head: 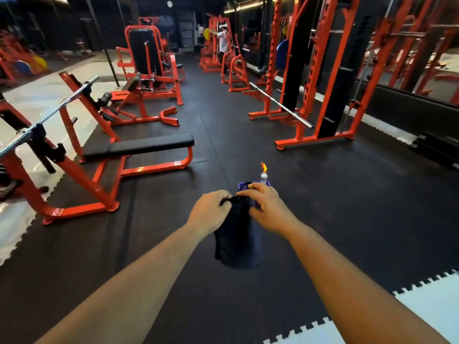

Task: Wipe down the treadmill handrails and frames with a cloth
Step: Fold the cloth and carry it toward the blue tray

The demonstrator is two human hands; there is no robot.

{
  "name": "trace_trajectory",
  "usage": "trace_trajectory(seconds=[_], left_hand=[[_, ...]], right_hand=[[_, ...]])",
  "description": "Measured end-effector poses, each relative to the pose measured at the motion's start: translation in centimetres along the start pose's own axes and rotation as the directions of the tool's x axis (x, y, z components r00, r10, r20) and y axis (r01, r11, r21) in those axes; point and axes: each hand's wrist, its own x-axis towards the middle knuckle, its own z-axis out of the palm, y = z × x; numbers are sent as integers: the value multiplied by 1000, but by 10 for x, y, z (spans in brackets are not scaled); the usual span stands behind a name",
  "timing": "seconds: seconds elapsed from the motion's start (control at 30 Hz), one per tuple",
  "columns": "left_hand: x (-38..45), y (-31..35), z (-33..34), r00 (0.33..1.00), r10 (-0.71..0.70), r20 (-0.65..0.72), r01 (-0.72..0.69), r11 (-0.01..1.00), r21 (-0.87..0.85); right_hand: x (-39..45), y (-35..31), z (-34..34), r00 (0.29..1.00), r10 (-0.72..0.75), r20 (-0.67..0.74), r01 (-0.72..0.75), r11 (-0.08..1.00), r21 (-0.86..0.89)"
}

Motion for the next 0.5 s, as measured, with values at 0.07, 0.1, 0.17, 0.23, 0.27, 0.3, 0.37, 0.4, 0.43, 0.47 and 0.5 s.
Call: trace_trajectory(seconds=[0.07, 0.1, 0.17, 0.23, 0.27, 0.3, 0.37, 0.4, 0.43, 0.47, 0.5], left_hand=[[25, -17, -14, 1000, 25, -6, -25, 998, 57], [42, -28, -22, 999, 38, -18, -37, 996, 86], [73, -51, -35, 997, 60, -43, -52, 987, 152], [102, -71, -49, 993, 106, -55, -89, 964, 250], [121, -84, -57, 990, 135, -40, -117, 947, 299], [136, -95, -62, 987, 162, -19, -146, 930, 337], [170, -117, -75, 982, 187, 13, -177, 901, 397], [183, -124, -81, 982, 186, 17, -177, 897, 405], [202, -135, -90, 985, 170, 4, -159, 908, 389], [213, -142, -95, 991, 137, -9, -125, 930, 345], [227, -147, -102, 995, 100, -25, -89, 956, 280]], right_hand=[[26, 7, 6, 998, 29, 62, -14, 970, -241], [43, 13, 10, 996, 44, 75, -15, 936, -351], [72, 27, 18, 993, 93, 75, -44, 871, -490], [98, 41, 22, 989, 144, 43, -100, 842, -530], [116, 46, 26, 987, 157, 32, -115, 836, -536], [129, 48, 28, 990, 142, 13, -113, 836, -537], [163, 46, 32, 993, 118, -10, -107, 854, -510], [176, 44, 31, 990, 143, -17, -135, 879, -458], [198, 41, 32, 984, 178, -27, -175, 905, -388], [209, 41, 31, 975, 220, -31, -219, 929, -300], [224, 39, 30, 968, 248, -39, -250, 947, -202]])
